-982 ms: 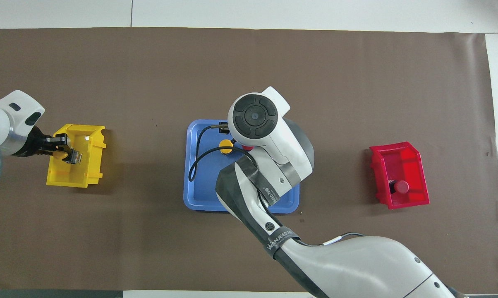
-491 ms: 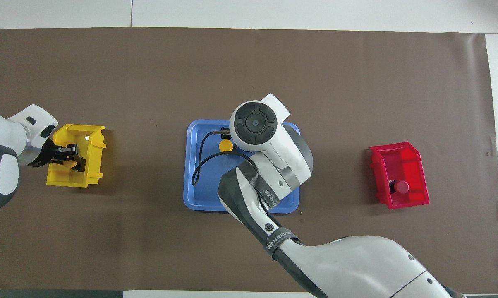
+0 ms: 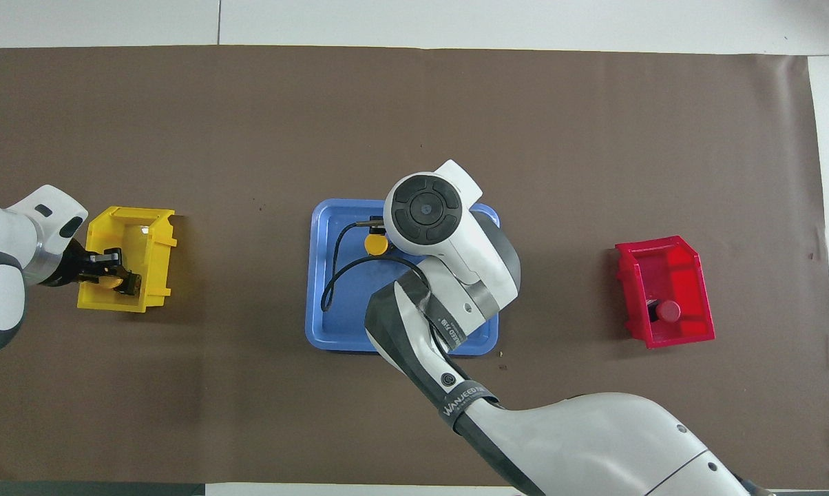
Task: Sort red and yellow buttons by color
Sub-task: 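Carry the red button to the red bin while the left gripper grasps yellow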
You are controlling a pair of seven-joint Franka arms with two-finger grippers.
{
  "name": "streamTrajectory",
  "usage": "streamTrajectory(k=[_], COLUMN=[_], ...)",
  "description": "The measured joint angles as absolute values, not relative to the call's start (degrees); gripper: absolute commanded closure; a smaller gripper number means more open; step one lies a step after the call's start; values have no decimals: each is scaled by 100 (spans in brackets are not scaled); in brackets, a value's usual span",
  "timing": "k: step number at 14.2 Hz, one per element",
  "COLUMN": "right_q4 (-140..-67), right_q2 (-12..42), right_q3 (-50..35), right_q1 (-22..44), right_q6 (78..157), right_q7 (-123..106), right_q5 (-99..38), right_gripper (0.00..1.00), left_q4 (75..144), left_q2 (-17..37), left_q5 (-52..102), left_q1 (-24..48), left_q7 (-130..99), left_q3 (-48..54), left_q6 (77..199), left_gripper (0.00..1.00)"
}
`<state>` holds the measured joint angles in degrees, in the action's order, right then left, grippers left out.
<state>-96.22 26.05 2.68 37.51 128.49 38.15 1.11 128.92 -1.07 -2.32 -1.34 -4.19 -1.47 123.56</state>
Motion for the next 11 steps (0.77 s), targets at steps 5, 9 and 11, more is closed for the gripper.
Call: streamTrajectory(k=[5, 9, 11], right_q4=[-9700, -9759, -9766], right_q2=[2592, 2567, 2551], right_q3=[257, 257, 256], right_q1=[3786, 3786, 3786], right_q6=[12850, 12858, 12858], right_q7=[3815, 3815, 3815], right_q5=[111, 110, 111], right_gripper=[35, 54, 72], left_q4=[12915, 12924, 12908], left_q2=[-108, -108, -109], left_q5=[-231, -223, -221], left_q1=[-132, -103, -68], left_q7=[-425, -584, -614], left_q3=[-152, -121, -87], left_q6=[12506, 12628, 12633], left_gripper=[23, 19, 19])
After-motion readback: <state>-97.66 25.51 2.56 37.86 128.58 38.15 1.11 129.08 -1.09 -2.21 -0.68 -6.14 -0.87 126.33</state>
